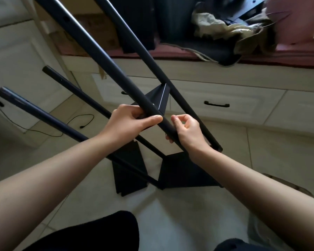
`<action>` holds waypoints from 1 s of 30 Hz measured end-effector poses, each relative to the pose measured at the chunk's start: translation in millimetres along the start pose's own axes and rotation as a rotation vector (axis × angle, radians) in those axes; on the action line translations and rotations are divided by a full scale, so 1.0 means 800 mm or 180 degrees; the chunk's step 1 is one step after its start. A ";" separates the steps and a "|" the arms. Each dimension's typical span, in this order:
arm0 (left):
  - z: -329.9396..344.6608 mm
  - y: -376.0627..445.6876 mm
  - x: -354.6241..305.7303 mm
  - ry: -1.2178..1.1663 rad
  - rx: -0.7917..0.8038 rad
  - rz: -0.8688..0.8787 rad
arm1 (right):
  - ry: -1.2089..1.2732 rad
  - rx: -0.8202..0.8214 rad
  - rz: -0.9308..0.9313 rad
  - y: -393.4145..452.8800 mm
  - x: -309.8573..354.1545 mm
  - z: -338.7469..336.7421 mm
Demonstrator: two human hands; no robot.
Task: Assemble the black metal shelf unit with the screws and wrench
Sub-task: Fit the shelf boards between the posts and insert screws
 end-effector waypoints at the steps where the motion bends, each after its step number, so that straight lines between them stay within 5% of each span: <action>1: -0.007 -0.001 0.006 -0.0073 -0.0046 -0.0033 | -0.0030 0.0021 -0.0014 0.003 0.004 0.007; 14: -0.059 -0.010 0.072 -0.0959 -0.0444 -0.0300 | -0.0499 0.0055 -0.0124 0.032 0.028 0.059; 30: -0.014 -0.058 0.211 -0.2158 -0.1284 -0.0803 | -0.2199 0.0061 -0.0294 0.052 -0.026 0.097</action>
Point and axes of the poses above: each hand's wrist, its own y-axis towards the middle knuckle, its own z-axis out of the palm, x = y × z, the point moved 4 cm from there along y, towards the middle knuckle, and after that the axes turned 15 degrees about -y, right-handed, at the moved point
